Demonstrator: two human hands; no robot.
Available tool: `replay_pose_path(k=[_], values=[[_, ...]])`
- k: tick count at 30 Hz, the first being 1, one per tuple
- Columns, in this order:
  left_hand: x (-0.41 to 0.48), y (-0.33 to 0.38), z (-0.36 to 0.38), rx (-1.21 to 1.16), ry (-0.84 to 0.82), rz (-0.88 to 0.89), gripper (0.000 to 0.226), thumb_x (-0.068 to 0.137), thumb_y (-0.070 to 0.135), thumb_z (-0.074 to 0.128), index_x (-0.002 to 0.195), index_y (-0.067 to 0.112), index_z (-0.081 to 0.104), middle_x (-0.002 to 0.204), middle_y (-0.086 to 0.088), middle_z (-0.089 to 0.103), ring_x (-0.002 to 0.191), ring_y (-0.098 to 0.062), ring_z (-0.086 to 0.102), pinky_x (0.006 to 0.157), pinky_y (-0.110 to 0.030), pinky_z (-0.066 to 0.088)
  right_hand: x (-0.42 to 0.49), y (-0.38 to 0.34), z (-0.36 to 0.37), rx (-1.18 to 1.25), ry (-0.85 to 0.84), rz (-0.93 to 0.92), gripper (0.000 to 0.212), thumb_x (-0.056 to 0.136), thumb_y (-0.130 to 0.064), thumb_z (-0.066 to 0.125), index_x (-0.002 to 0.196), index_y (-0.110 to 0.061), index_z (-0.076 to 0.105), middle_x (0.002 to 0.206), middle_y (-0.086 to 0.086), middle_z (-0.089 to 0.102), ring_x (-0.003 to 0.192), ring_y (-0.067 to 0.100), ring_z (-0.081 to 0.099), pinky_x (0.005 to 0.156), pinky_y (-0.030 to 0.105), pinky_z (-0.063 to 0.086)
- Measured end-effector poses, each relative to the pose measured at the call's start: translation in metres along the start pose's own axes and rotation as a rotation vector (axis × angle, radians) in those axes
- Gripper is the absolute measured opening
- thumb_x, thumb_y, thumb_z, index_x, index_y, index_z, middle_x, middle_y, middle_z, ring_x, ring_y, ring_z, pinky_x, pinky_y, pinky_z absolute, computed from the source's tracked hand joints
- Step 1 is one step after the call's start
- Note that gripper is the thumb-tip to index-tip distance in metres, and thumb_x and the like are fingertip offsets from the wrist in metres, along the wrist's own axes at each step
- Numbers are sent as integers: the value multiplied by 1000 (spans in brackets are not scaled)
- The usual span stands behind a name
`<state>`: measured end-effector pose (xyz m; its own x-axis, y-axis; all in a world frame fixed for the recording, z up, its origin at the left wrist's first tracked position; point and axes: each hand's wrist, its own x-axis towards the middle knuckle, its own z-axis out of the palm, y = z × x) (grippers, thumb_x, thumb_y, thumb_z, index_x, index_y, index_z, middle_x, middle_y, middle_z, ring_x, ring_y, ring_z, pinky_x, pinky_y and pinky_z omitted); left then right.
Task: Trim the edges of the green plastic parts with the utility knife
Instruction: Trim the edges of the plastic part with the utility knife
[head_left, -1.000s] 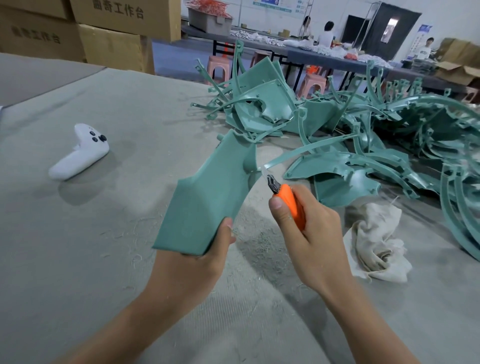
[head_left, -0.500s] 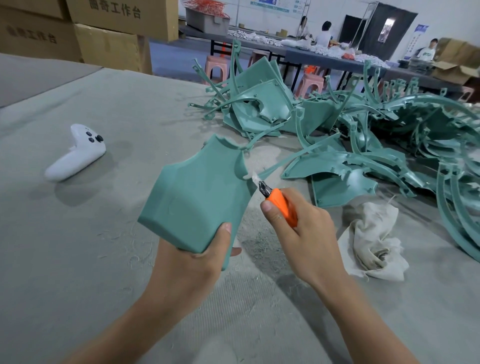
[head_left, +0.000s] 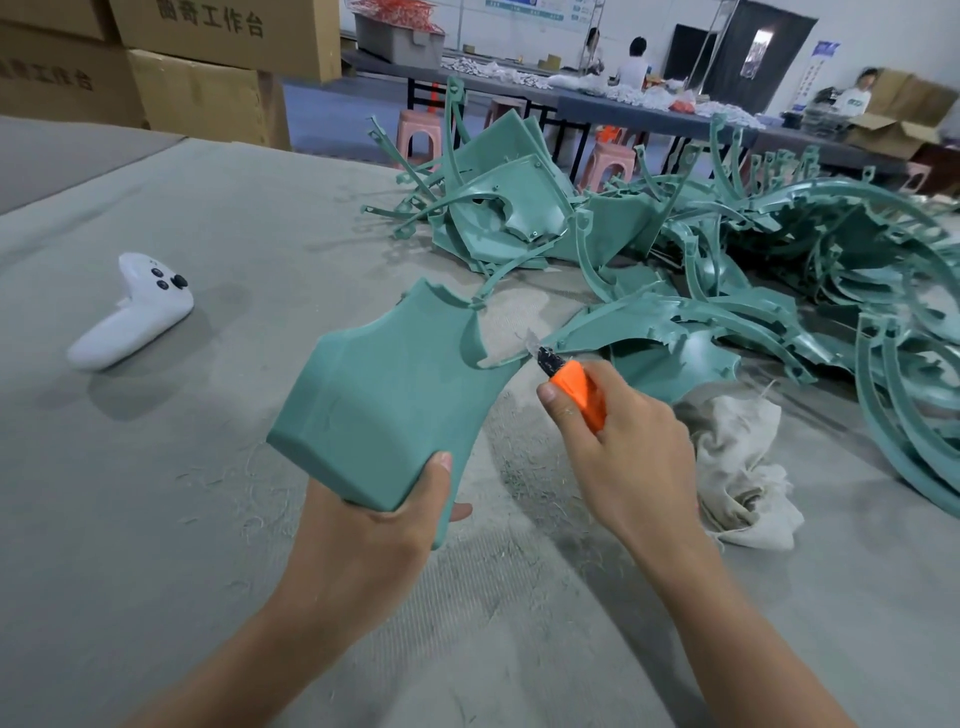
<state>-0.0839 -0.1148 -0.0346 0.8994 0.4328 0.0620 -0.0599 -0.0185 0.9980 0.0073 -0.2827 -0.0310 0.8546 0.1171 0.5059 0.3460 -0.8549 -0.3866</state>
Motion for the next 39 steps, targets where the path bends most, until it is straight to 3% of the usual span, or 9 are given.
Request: replay_pose_path(k=[11, 18, 22, 28, 32, 34, 37, 39], values=[[-1, 0, -1, 41, -10, -5, 16, 85, 10, 66, 100, 14, 65, 90, 1, 73, 55, -10, 70, 44, -11, 47, 8, 17, -4, -132, 98, 70, 41, 95, -63, 37, 91, -24, 47, 62, -14, 40, 59, 25, 51, 56, 34, 36], [2, 3, -5, 39, 11, -31, 13, 85, 10, 66, 96, 16, 64, 88, 0, 73, 54, -10, 70, 43, -12, 48, 14, 31, -11, -182, 199, 124, 38, 97, -54, 52, 95, -16, 55, 60, -17, 30, 54, 22, 36, 48, 23, 15], [3, 3, -4, 46, -25, -44, 15, 86, 11, 65, 100, 15, 65, 93, -1, 73, 56, -12, 71, 45, -14, 50, 16, 34, -12, -194, 211, 124, 41, 96, -55, 52, 101, -15, 58, 65, -7, 39, 56, 22, 41, 50, 24, 19], [6, 4, -8, 32, -18, -80, 21, 86, 13, 65, 107, 13, 64, 93, -1, 73, 58, -15, 72, 47, -22, 53, 17, 31, -14, -51, 227, 79, 51, 94, -58, 46, 108, -12, 61, 65, -9, 42, 52, 18, 40, 52, 19, 20], [4, 6, -7, -2, -15, -78, 18, 86, 11, 65, 104, 14, 64, 93, -4, 73, 58, -16, 72, 50, -31, 54, 12, 23, -6, 105, 89, -18, 47, 94, -60, 43, 98, -17, 61, 57, -12, 44, 46, 2, 37, 49, 21, 27], [3, 6, -5, -6, -14, -63, 17, 86, 10, 66, 101, 16, 63, 92, -3, 73, 58, -15, 72, 48, -25, 53, 8, 15, -1, 192, 15, -69, 41, 93, -60, 42, 92, -23, 59, 54, -10, 44, 44, 7, 40, 49, 15, 27], [3, 6, -4, -22, 4, -49, 20, 85, 8, 66, 102, 18, 63, 91, 5, 72, 56, -14, 71, 44, -18, 51, 3, 5, 3, 254, -45, -104, 35, 94, -59, 44, 84, -27, 55, 53, -6, 43, 48, 10, 41, 49, 24, 30], [2, 6, -3, -27, 1, -50, 20, 85, 7, 66, 102, 19, 63, 91, 7, 72, 56, -14, 71, 46, -22, 52, 0, 1, 4, 281, -76, -105, 38, 95, -59, 44, 79, -26, 53, 54, -5, 43, 49, 12, 40, 50, 31, 31]])
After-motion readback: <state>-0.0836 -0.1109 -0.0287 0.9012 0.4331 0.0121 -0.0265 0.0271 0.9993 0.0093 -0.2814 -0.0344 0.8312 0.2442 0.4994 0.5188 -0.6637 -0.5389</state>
